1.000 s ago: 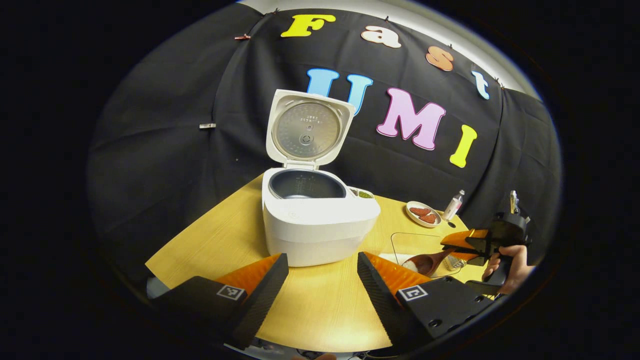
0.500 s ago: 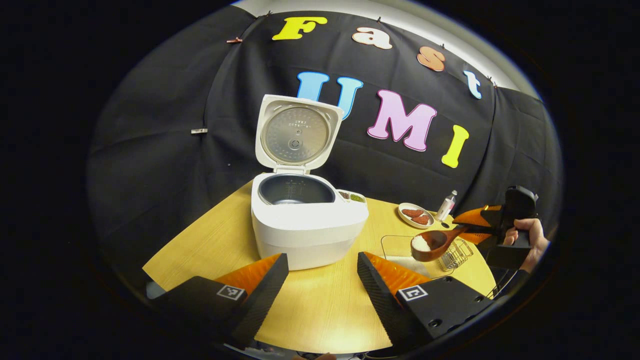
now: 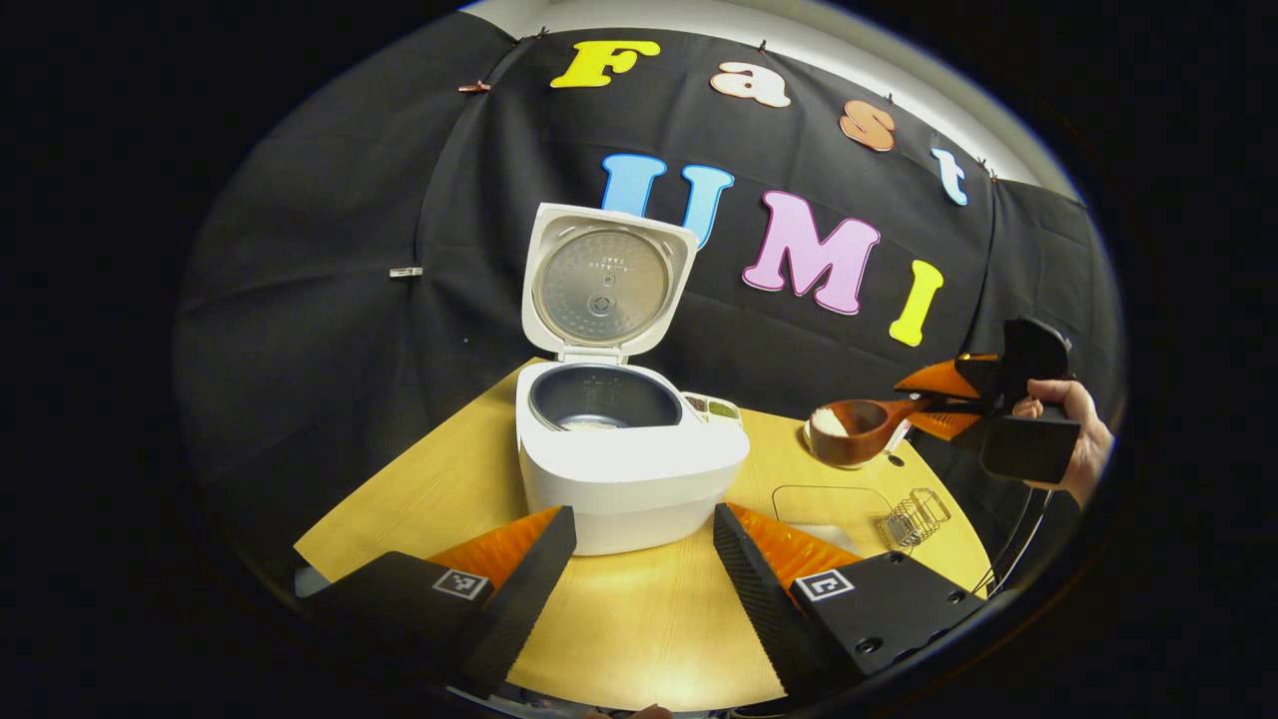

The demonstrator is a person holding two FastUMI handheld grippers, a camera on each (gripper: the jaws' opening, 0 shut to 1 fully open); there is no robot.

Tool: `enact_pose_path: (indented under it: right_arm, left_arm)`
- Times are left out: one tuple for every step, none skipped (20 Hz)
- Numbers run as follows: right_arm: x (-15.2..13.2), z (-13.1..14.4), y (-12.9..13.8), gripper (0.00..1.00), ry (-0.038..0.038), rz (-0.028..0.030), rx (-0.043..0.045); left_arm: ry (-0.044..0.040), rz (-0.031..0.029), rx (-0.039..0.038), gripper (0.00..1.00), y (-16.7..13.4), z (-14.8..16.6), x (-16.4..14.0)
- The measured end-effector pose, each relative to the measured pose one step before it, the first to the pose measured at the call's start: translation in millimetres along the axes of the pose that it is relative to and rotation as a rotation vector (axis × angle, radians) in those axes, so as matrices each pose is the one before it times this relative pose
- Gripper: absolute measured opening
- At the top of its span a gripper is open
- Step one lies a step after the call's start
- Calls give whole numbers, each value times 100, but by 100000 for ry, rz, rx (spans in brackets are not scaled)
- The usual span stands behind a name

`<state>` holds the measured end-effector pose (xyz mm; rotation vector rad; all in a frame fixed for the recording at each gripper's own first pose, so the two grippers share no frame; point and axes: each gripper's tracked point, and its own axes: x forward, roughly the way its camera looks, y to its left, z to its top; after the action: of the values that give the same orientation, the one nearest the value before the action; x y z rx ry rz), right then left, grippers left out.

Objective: Close the left gripper, press the button to open the rice cooker; take a wooden spoon from the chopstick holder with the right hand, scoop a spoonful of rice and pour it into the rice cooker, then put the wooden spoon back into the chopstick holder.

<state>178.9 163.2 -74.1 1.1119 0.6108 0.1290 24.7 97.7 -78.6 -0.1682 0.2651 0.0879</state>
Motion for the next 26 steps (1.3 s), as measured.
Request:
enact_pose_path:
  right_arm:
    - [187, -247, 829, 16, 383, 993, 1636]
    - [366, -275, 1007, 16, 576, 885, 2139]
    - [500, -407, 879, 16, 739, 1085, 1649]
    - [670, -484, 753, 16, 750, 870, 904]
    - [665, -520, 621, 16, 1032, 335, -120]
    - [630, -581, 549, 16, 533, 326, -1007]
    - [741, -667, 652, 16, 874, 514, -1600]
    - [639, -652, 663, 16, 736, 511, -1441]
    - [777, -749, 690, 16, 1040, 532, -1113]
    - [775, -872, 728, 16, 1083, 553, -1355]
    - [817, -796, 611, 16, 1077, 299, -2046]
    - [882, -830, 656, 16, 583, 381, -3085]
    - [917, -676, 827, 16, 359, 622, -3926]
    - [788, -697, 810, 16, -69, 854, -4389]
    - [864, -719, 834, 16, -49, 930, -4495]
    - [917, -672, 764, 16, -6, 926, -4574]
    - [920, -693, 740, 16, 105, 954, -4602]
    - [876, -612, 624, 16, -413, 963, -4899]
    - [951, -511, 469, 16, -675, 572, -5327]
    - [618, -305, 246, 16, -526, 94, -4096]
    - [773, -349, 105, 16, -708, 181, -4748]
    - [710, -481, -5, 16, -318, -361, -3710]
    - [697, -600, -141, 15, 295, -565, -3261]
    - [624, -463, 113, 16, -204, -94, -3484]
    - [619, -528, 84, 16, 475, -98, -2109]
    - [621, -515, 133, 16, 233, 316, -3052]
  left_arm:
    - [-213, 346, -615, 96, 194, 191, 73]
    - [-311, 415, -579, 96, 208, 130, 195]
    - [-258, 640, -432, 96, 320, 152, 135]
    - [-413, 716, -459, 95, 334, 166, 116]
    - [-522, 235, -672, 96, 226, -1, -11]
    - [-81, 228, -648, 96, 229, 165, 99]
    - [-66, 476, -565, 96, 358, 73, 225]
    - [-357, 487, -457, 96, 313, 171, 89]
    - [-298, 712, -219, 96, 387, 206, 54]
    - [-403, 900, -281, 96, 399, 175, 56]
    - [-26, 979, -444, 96, 496, 74, 46]
    - [-2, 854, -728, 96, 540, -50, -2]
    - [-20, 864, -661, 96, 465, 63, -3]
    - [184, 1222, -746, 96, 564, 16, 35]
    - [253, 1533, -297, 96, 714, -58, -65]
    - [-410, 1726, 660, 96, 716, -19, -160]
    - [-880, 1191, 991, 96, 573, 179, -176]
    - [-591, 1291, 1077, 96, 576, 232, -224]
    - [-255, 1046, 641, 96, 562, -16, -46]
    - [-52, 820, 35, 96, 372, 165, -105]
    - [-42, 721, -326, 96, 391, -58, -112]
    - [-52, 506, -590, 95, 253, -30, -127]
    - [557, 356, -1117, 96, 131, -248, -4]
    - [644, -52, -1300, 96, -41, -275, 46]
    - [555, -119, -1293, 98, -41, -105, -44]
    - [456, -288, -980, 96, -188, -131, 2]
